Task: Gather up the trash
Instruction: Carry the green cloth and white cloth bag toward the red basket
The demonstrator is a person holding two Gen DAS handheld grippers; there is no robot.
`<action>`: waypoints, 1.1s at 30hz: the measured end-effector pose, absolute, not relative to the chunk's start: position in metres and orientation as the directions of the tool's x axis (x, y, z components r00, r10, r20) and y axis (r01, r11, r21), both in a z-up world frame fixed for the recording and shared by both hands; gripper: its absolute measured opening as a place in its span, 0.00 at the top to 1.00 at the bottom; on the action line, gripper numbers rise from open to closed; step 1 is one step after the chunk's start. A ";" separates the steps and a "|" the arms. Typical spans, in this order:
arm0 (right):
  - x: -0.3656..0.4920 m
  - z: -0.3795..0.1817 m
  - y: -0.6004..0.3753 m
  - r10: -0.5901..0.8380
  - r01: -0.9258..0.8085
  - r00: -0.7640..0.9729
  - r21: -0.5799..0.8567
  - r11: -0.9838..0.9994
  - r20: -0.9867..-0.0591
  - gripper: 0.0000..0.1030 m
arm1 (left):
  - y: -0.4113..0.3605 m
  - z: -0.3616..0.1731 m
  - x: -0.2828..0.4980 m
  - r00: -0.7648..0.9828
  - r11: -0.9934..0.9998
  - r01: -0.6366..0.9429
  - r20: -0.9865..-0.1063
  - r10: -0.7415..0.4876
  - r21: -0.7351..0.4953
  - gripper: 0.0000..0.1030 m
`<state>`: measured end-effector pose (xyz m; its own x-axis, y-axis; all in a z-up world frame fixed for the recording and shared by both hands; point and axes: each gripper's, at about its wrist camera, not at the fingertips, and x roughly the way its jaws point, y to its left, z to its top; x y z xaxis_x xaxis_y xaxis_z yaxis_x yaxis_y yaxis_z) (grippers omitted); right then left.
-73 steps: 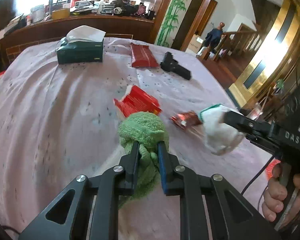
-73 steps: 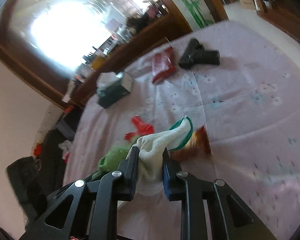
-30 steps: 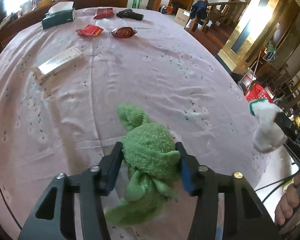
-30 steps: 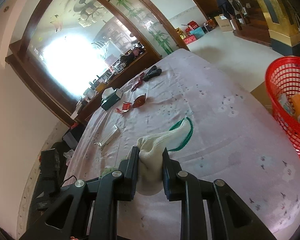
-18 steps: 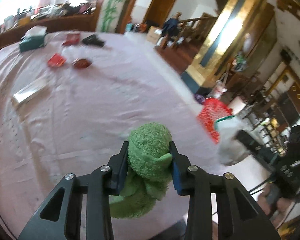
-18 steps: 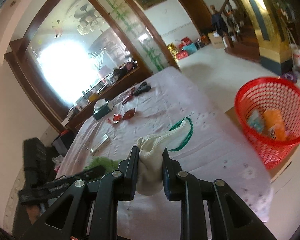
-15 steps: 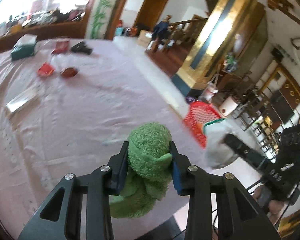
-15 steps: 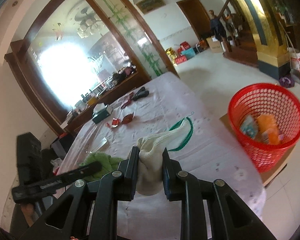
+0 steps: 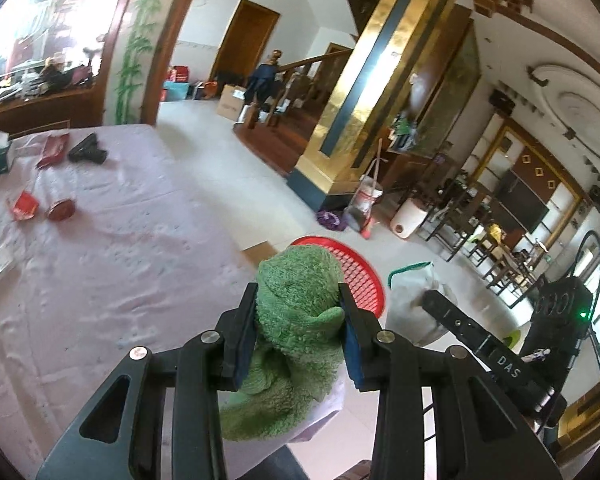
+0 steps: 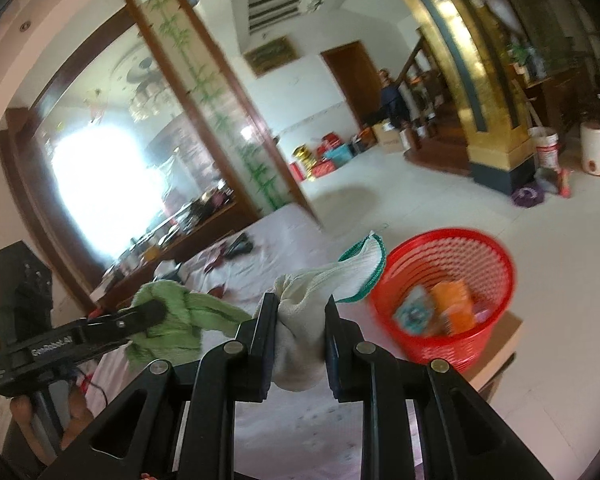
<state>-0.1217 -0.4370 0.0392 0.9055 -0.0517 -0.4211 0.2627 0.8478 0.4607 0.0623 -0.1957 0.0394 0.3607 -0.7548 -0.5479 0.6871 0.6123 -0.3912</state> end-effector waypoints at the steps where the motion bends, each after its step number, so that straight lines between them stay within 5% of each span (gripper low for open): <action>1: -0.126 0.042 -0.443 -0.068 0.275 0.907 0.462 0.843 -0.415 0.79 | -0.200 0.043 0.061 0.351 0.599 0.695 -0.540 -0.765 -0.397 0.66; 33: -0.130 0.036 -0.512 -0.166 0.379 0.893 0.501 0.778 -0.418 0.78 | -0.312 0.021 0.088 0.228 0.524 0.743 -0.579 -0.783 -0.416 0.66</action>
<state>-0.1298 -0.5121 0.0356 0.8933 -0.1662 -0.4176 0.3789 0.7782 0.5009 0.0882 -0.3118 0.0213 0.2280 -0.7829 -0.5789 0.7433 0.5239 -0.4159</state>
